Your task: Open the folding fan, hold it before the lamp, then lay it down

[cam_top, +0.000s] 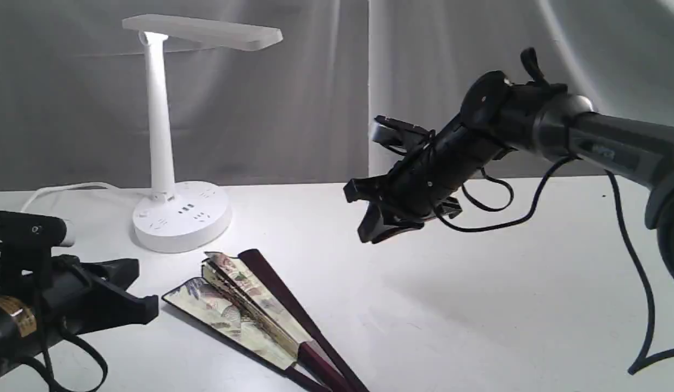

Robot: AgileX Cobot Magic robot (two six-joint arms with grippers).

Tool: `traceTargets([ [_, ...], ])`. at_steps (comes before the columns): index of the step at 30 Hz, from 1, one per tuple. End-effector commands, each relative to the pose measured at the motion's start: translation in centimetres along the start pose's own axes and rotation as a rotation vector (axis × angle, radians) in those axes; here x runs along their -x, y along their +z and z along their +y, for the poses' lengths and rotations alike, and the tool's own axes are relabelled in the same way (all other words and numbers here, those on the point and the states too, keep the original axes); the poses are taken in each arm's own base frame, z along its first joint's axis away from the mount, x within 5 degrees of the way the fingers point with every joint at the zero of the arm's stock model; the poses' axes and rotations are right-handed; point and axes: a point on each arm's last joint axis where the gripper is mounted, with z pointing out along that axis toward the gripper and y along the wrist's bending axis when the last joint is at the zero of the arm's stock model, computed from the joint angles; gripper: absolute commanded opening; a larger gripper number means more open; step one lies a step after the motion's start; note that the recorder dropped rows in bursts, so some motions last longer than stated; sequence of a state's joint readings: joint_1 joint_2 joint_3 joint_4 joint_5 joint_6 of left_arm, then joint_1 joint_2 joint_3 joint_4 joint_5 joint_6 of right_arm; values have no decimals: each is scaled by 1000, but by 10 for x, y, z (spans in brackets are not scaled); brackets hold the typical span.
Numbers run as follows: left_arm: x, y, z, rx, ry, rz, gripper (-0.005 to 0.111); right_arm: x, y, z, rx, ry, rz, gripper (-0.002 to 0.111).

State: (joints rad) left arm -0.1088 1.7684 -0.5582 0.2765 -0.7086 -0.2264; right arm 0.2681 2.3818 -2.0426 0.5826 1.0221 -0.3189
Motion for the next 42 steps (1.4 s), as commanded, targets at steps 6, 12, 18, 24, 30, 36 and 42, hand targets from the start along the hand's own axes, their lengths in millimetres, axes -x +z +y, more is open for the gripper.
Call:
traceTargets([
  [6, 4, 1, 0, -4, -9, -23, 0, -4, 8, 20, 381, -211, -28, 0],
  [12, 4, 1, 0, -4, -10, -23, 0, 6, 21, 24, 552, -184, -210, 0],
  [18, 4, 1, 0, -4, -10, -23, 0, 1, 42, 23, 666, -196, -256, 0],
  [24, 4, 1, 0, -4, -10, -23, 0, -10, 60, 16, 711, -177, -202, 0],
  [30, 4, 1, 0, -4, -10, -23, 0, -17, 71, 10, 688, -184, -162, 0],
  [36, 4, 1, 0, -4, -28, -23, 0, -17, 72, 9, 688, -183, -161, 0],
  [42, 4, 1, 0, -4, -28, -23, 0, -17, 72, 9, 685, -216, -173, 0],
])
